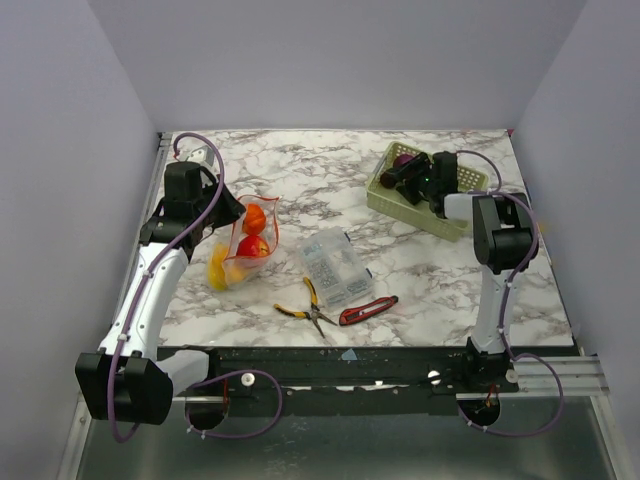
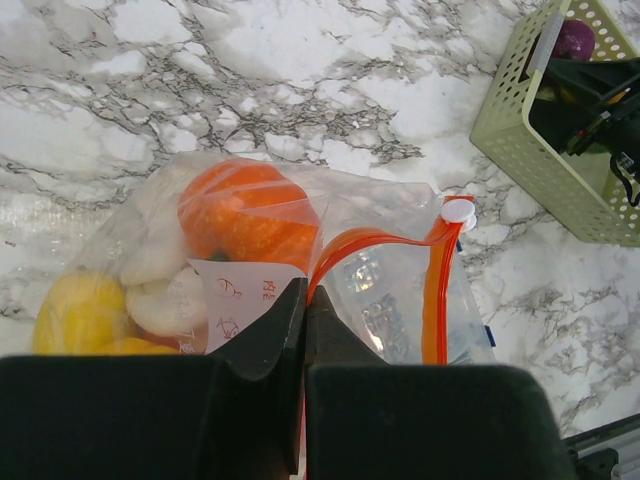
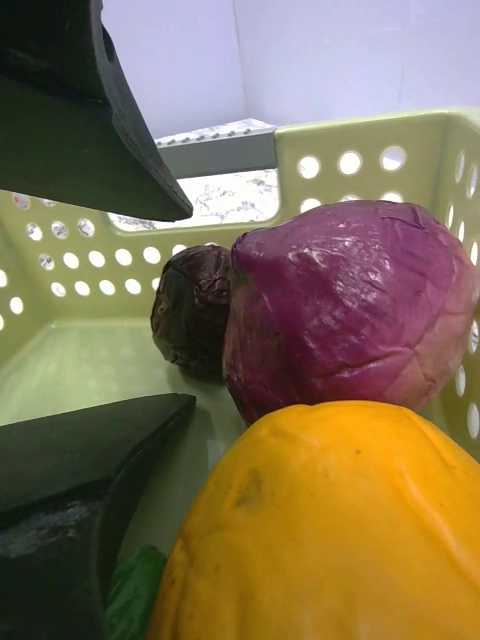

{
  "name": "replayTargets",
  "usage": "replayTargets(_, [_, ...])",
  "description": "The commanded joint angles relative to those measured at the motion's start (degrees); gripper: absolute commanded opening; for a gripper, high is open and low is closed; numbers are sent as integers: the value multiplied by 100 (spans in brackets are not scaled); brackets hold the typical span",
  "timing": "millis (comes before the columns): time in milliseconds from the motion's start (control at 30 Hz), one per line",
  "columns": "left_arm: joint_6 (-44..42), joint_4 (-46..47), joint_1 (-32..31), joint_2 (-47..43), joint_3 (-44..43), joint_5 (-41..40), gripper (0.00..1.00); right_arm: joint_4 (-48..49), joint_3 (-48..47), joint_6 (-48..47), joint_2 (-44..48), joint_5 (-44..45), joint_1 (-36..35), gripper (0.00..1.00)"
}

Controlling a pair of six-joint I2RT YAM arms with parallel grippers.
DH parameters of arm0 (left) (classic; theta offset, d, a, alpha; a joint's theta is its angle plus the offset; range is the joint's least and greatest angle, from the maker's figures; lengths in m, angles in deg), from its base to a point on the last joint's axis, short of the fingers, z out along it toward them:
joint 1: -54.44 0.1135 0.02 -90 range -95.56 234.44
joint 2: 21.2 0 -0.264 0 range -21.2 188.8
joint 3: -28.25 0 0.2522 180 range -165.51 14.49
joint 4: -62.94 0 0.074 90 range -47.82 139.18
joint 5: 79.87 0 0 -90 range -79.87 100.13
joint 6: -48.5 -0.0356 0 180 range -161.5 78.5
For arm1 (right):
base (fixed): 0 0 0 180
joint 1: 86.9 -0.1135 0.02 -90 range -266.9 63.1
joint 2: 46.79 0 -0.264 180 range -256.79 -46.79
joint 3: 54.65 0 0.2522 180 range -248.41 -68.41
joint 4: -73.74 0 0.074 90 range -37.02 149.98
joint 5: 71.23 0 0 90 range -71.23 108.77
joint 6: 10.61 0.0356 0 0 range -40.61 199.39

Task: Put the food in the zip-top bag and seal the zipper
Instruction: Pick up the fake fruit from the bin.

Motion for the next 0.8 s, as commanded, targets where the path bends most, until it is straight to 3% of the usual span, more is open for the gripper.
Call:
replayTargets(0, [36, 131, 38, -48, 66, 147, 0, -157, -222, 57, -407, -103, 5, 72])
replayTargets(300, [62, 136, 38, 24, 57, 212, 0, -651, -649, -113, -680, 89, 4, 63])
replayTargets(567, [62, 129, 47, 48, 39, 218, 0, -705, -796, -176, -779, 71, -11, 61])
replayTargets(767, [62, 126, 42, 56, 55, 244, 0, -588, -822, -57, -783, -58, -14, 46])
